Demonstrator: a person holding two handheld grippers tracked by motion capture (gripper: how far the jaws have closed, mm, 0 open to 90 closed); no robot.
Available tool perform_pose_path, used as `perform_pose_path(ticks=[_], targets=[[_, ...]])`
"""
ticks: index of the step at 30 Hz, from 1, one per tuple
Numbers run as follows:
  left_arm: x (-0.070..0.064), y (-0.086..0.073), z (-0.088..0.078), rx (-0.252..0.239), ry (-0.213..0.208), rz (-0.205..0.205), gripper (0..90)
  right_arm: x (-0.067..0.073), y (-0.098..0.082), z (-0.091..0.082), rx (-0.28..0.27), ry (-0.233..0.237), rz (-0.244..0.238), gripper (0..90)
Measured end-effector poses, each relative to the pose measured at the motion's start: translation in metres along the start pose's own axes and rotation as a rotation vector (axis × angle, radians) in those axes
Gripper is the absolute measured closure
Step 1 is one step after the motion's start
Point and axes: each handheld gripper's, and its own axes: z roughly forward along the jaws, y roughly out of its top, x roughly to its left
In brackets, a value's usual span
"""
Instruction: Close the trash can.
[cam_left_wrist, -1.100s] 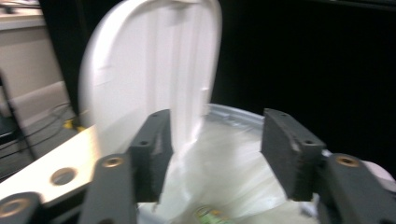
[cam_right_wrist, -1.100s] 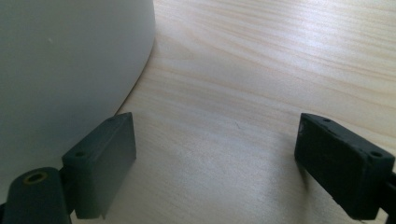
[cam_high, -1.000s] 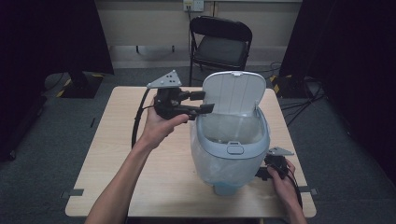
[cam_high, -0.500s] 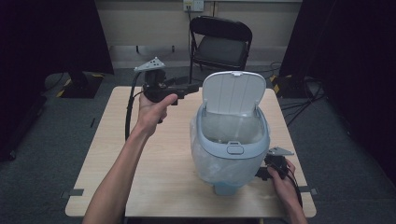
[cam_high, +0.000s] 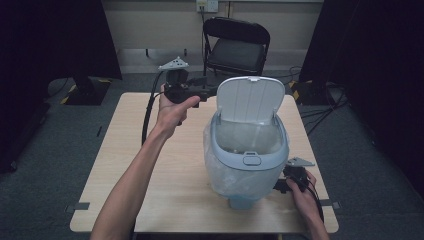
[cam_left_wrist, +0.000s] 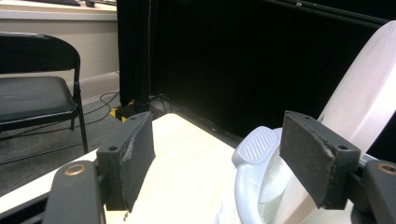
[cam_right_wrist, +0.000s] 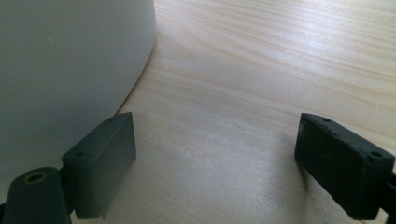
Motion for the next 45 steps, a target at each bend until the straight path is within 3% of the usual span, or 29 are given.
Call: perform_pose_path(ticks=[4,6,12,18,22,25,27,28,31,33,36,37,41,45], targets=[[0.0,-0.002,-0.001,0.025,-0.093,-0.042,28.9,0.0,0.0,0.0,0.0,-0.001,0.0,11.8],[-0.002,-0.003,-0.001,0.032,-0.1,-0.038,27.8,0.0,0.0,0.0,0.0,0.0,0.0,11.8],[-0.022,-0.008,-0.002,0.06,-0.125,0.038,27.7,0.0,0.0,0.0,0.0,-0.001,0.0,11.8],[-0.043,-0.015,-0.005,0.08,-0.141,0.072,27.7,0.0,0.0,0.0,0.001,0.001,-0.001,11.9],[-0.054,-0.019,-0.009,0.085,-0.165,0.079,27.5,0.001,0.0,0.0,0.002,-0.004,0.005,11.9],[-0.061,-0.021,-0.011,0.105,-0.213,0.048,27.4,0.001,0.0,-0.001,0.002,-0.007,0.008,12.0],[-0.069,-0.023,-0.01,0.113,-0.196,0.094,27.3,0.001,0.0,-0.001,0.002,-0.007,0.008,12.0],[-0.073,-0.024,-0.009,0.126,-0.208,0.101,27.3,0.001,0.0,0.0,0.002,-0.007,0.008,11.9],[-0.081,-0.028,-0.006,0.127,-0.225,0.113,26.3,0.001,0.0,0.0,0.002,-0.007,0.008,11.9],[-0.084,-0.03,-0.005,0.128,-0.244,0.099,26.3,0.001,0.0,0.0,0.002,-0.007,0.008,11.9],[-0.091,-0.038,0.001,0.133,-0.226,0.105,25.8,0.001,0.0,0.0,0.002,-0.007,0.008,11.9],[-0.093,-0.039,0.001,0.133,-0.21,0.13,24.4,0.001,0.0,0.0,0.002,-0.007,0.008,11.9],[-0.101,-0.042,0.007,0.126,-0.184,0.162,20.7,0.001,0.0,0.0,0.002,-0.007,0.008,11.9],[-0.115,-0.044,0.015,0.157,-0.17,0.255,16.9,0.001,0.0,0.0,0.002,-0.006,0.008,11.9]])
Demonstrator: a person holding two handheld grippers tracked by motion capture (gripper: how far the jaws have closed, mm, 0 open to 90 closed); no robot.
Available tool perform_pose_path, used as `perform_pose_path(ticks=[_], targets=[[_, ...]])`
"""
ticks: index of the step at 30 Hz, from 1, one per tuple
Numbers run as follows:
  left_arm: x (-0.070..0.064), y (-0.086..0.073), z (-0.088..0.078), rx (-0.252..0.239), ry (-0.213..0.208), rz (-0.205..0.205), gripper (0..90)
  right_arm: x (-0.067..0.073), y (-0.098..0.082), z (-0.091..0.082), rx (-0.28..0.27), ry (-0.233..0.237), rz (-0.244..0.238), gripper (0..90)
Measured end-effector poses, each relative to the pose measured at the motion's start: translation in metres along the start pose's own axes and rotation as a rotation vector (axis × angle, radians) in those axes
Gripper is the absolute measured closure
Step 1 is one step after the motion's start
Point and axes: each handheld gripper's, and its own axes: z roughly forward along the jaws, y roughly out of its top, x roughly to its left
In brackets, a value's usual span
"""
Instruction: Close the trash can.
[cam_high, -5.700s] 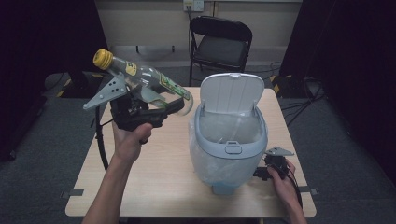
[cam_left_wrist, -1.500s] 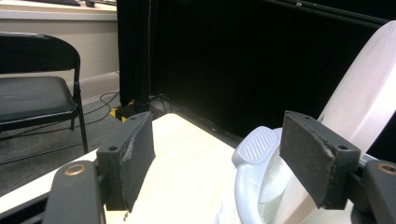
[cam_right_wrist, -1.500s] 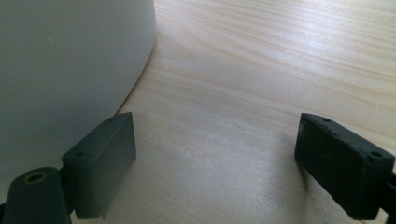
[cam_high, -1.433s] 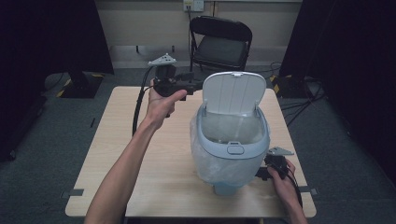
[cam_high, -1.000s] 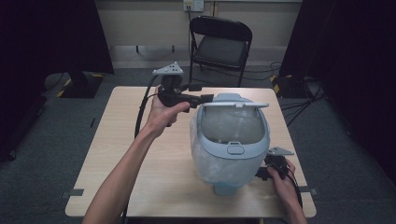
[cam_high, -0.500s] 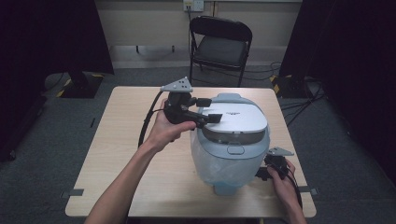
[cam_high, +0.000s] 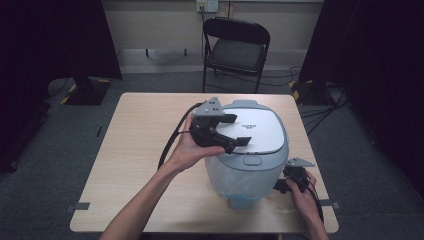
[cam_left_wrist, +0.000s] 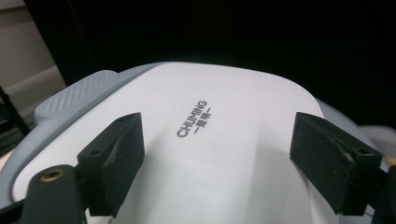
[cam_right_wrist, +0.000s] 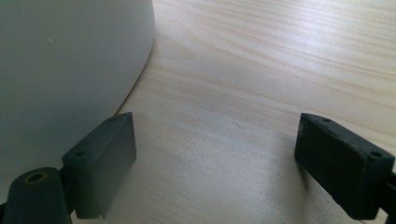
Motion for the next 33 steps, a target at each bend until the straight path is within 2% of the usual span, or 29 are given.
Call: perform_pose_path(ticks=[3,11,14,16,18,19,20,23,25,26,27,30,31,33], targets=[[-0.005,0.001,0.004,0.0,-0.006,0.006,16.2,0.0,0.0,0.0,0.0,0.0,0.0,11.9],[-0.006,0.002,0.004,0.012,-0.014,0.028,16.2,0.0,0.0,0.0,0.0,0.0,0.0,11.9],[-0.008,0.002,0.004,0.015,-0.007,0.031,16.2,0.0,0.0,0.0,0.0,-0.001,0.0,11.9],[-0.01,0.003,0.003,0.02,0.008,0.054,16.4,0.0,0.0,0.0,0.0,-0.001,0.0,11.9],[-0.01,0.001,0.004,0.009,0.007,0.036,16.6,0.0,0.0,0.0,0.0,0.0,0.001,11.9],[-0.011,0.0,0.004,0.027,0.024,0.072,16.8,0.0,0.0,0.0,0.0,-0.001,0.0,11.9],[-0.011,-0.001,0.004,0.021,0.015,0.058,18.1,0.0,0.0,0.0,0.0,-0.001,0.0,11.9],[-0.013,0.002,0.003,0.03,0.034,0.092,18.1,0.0,0.0,0.0,0.0,0.0,0.0,11.9],[-0.015,0.002,0.003,0.03,0.044,0.08,18.1,0.0,0.0,0.0,0.0,0.0,0.0,11.9],[-0.014,0.001,0.003,0.021,0.039,0.07,18.2,0.0,0.0,0.0,0.0,0.0,0.0,11.9],[-0.012,0.0,0.003,0.017,0.014,0.043,18.0,0.0,0.0,0.0,0.0,0.0,0.0,11.9],[-0.005,-0.001,0.0,0.008,0.017,0.022,17.0,0.0,0.0,0.0,0.0,0.0,0.0,11.9],[-0.002,-0.001,-0.001,-0.005,0.029,-0.002,16.4,0.0,0.0,0.0,0.0,0.001,-0.001,11.9],[0.001,-0.002,-0.003,-0.024,0.058,-0.014,16.0,0.0,0.0,0.0,0.0,0.002,-0.002,11.9]])
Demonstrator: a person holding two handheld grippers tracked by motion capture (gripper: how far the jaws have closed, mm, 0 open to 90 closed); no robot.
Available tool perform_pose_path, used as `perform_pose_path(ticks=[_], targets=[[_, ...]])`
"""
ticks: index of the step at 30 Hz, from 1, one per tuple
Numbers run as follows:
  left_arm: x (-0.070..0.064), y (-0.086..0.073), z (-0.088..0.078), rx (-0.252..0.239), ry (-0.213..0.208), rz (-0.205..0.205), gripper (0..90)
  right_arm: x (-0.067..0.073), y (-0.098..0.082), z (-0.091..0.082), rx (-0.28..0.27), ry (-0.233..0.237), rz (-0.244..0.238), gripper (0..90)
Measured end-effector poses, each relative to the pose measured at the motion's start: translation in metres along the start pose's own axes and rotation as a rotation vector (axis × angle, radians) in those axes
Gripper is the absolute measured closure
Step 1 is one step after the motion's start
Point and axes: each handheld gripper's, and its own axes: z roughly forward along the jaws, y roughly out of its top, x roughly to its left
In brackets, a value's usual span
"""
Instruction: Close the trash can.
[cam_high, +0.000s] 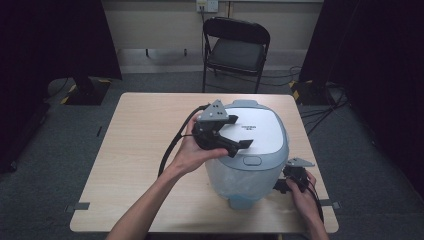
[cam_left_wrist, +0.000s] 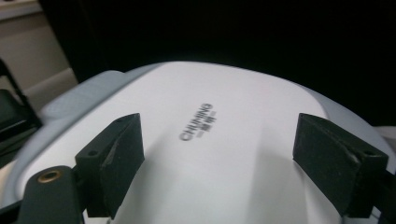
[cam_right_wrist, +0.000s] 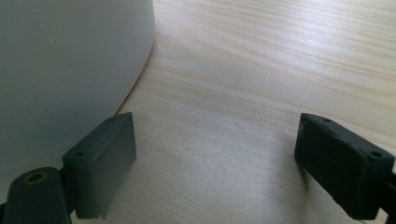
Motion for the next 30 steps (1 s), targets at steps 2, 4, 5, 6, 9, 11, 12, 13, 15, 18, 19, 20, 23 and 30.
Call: perform_pose_path(ticks=[2,4,5,6,9,11,12,13,15,18,19,20,23,30], targets=[[0.003,0.0,-0.004,-0.012,-0.015,-0.018,16.0,0.0,0.0,0.0,0.0,0.0,0.0,11.9],[0.006,0.001,-0.01,-0.02,-0.008,-0.016,15.9,0.0,0.0,0.0,0.0,0.0,-0.001,11.9],[0.007,0.001,-0.014,-0.026,0.005,-0.009,16.0,0.0,0.0,0.0,0.0,0.0,-0.001,11.9],[0.009,0.0,-0.019,-0.031,0.009,-0.006,16.0,0.0,0.0,0.0,0.0,0.0,-0.001,11.9],[0.018,-0.004,-0.037,-0.057,0.069,-0.002,15.9,0.0,0.0,0.0,0.0,0.0,-0.001,11.9],[0.027,-0.01,-0.05,-0.079,0.093,-0.028,15.9,0.0,0.0,0.0,0.0,0.0,-0.001,11.9],[0.031,-0.014,-0.057,-0.087,0.102,-0.049,15.7,0.0,0.0,0.0,0.0,0.0,-0.001,11.9],[0.035,-0.017,-0.064,-0.096,0.128,-0.06,15.7,0.0,0.0,0.0,0.0,0.0,-0.001,11.9],[0.044,-0.022,-0.078,-0.085,0.174,-0.07,15.6,0.0,0.0,0.0,0.0,0.0,-0.001,11.9],[0.054,-0.025,-0.096,-0.095,0.21,-0.091,15.4,0.0,0.0,0.0,0.0,0.0,-0.001,11.9],[0.057,-0.026,-0.101,-0.096,0.22,-0.09,15.5,0.0,0.0,0.0,0.0,0.0,0.0,11.9],[0.059,-0.027,-0.106,-0.096,0.235,-0.086,15.4,0.0,0.0,0.0,0.0,0.0,-0.001,11.9],[0.066,-0.031,-0.118,-0.089,0.283,-0.074,15.5,0.0,0.0,0.0,0.0,0.0,-0.001,11.9],[0.076,-0.063,-0.139,-0.096,0.347,-0.132,15.6,0.0,0.0,0.0,0.0,0.0,0.0,11.8]])
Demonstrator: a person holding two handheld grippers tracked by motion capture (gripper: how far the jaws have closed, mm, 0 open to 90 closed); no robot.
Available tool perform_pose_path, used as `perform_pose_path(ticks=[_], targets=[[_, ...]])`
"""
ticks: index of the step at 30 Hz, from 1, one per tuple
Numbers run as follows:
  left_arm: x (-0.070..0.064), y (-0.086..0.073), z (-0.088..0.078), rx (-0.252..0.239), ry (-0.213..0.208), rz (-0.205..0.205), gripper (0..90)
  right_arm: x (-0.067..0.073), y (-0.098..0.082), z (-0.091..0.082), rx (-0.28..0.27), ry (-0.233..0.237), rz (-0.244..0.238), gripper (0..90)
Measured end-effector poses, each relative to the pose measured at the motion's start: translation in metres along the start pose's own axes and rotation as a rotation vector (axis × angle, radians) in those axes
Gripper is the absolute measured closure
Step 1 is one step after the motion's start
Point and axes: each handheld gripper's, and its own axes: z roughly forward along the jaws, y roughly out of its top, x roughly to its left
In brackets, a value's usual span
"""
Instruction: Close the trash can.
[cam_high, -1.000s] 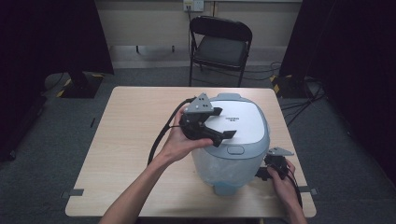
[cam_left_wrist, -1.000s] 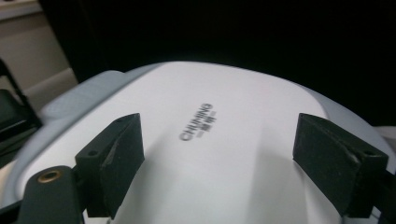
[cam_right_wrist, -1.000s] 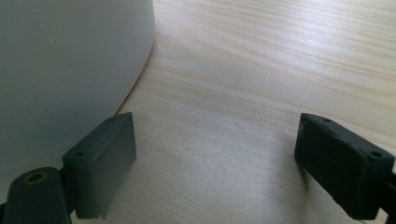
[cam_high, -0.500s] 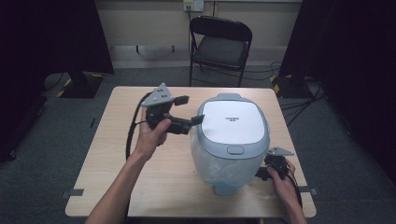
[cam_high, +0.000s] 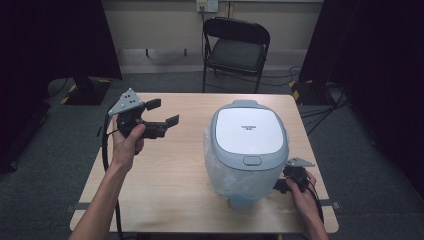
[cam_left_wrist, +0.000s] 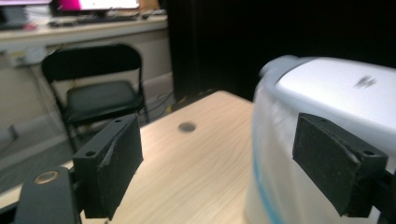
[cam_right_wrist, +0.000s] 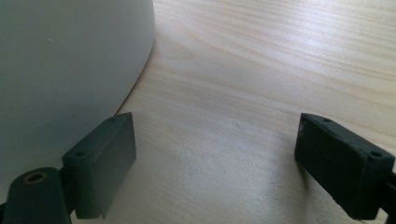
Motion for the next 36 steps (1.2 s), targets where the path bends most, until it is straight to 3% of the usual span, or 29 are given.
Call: perform_pose_path(ticks=[3,10,14,16,18,19,23,30,33,36], targets=[[0.007,-0.017,-0.006,0.029,0.053,-0.015,15.7,0.0,0.0,0.0,0.0,0.0,0.0,11.9],[0.024,-0.072,-0.016,0.177,0.144,-0.047,16.3,0.0,0.0,0.0,0.0,0.0,0.0,11.9],[0.034,-0.111,-0.021,0.27,0.165,-0.095,16.6,0.0,0.0,0.0,0.0,0.0,0.0,11.9],[0.035,-0.126,-0.025,0.298,0.141,-0.101,16.6,0.0,0.0,0.0,0.0,0.0,0.0,11.9],[0.036,-0.142,-0.028,0.338,0.146,-0.099,16.7,0.0,0.0,0.0,0.0,0.0,0.0,11.9],[0.037,-0.15,-0.03,0.35,0.139,-0.122,16.8,0.0,0.0,0.0,0.0,0.0,0.0,11.9],[0.044,-0.181,-0.037,0.396,0.178,-0.173,17.9,0.0,0.0,0.0,0.0,0.0,0.0,11.9],[0.044,-0.202,-0.038,0.473,0.214,-0.151,17.9,0.0,0.0,0.0,0.0,-0.002,0.001,11.9],[0.039,-0.209,-0.035,0.52,0.24,-0.12,18.0,0.0,0.0,0.0,0.0,-0.002,0.001,11.9],[0.036,-0.218,-0.032,0.503,0.265,-0.114,14.7,0.0,0.0,0.0,-0.001,-0.003,0.0,11.9]])
